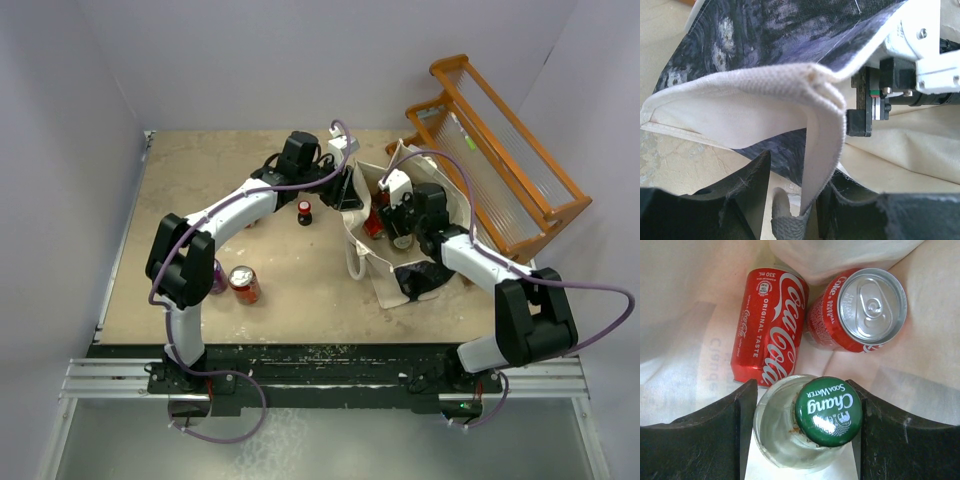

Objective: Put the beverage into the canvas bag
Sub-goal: Adjust the drink in the canvas bag.

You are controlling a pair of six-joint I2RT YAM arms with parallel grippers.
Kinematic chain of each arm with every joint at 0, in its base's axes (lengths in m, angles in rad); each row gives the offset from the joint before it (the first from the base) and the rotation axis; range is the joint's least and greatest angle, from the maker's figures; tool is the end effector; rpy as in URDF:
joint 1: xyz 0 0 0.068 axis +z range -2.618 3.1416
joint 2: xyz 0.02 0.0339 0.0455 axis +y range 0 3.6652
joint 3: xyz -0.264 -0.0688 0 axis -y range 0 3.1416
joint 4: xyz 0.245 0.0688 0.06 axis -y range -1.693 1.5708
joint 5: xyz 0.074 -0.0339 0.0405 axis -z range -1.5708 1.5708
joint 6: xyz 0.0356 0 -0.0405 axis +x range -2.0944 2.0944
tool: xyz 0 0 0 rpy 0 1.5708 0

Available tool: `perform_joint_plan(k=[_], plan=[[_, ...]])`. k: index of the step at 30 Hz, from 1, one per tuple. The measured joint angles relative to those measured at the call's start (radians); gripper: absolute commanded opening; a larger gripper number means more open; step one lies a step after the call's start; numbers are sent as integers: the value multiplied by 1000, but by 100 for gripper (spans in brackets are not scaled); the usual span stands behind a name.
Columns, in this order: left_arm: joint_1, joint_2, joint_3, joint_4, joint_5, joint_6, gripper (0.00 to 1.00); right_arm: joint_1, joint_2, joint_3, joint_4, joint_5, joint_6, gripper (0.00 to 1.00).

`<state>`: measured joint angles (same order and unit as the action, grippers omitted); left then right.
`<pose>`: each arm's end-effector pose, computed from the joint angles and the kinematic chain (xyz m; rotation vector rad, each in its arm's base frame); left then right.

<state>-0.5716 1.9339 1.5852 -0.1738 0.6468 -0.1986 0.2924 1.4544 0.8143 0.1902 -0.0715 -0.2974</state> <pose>0.3696 -0.2633 0.2819 0.8044 2.0263 -1.1296 0.3060 0.0948 0.2299 -0.6304 1.9193 0.0691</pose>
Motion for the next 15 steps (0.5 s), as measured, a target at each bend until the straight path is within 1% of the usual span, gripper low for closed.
perform_joint_plan(k=[1, 10, 15], plan=[[0, 0, 1, 0, 0, 0, 43, 0, -6, -7, 4, -1, -7, 16], [0, 0, 3, 0, -1, 1, 43, 3, -21, -12, -25, -11, -43, 60], [0, 0, 4, 0, -1, 6, 43, 3, -21, 17, -89, -11, -43, 72]])
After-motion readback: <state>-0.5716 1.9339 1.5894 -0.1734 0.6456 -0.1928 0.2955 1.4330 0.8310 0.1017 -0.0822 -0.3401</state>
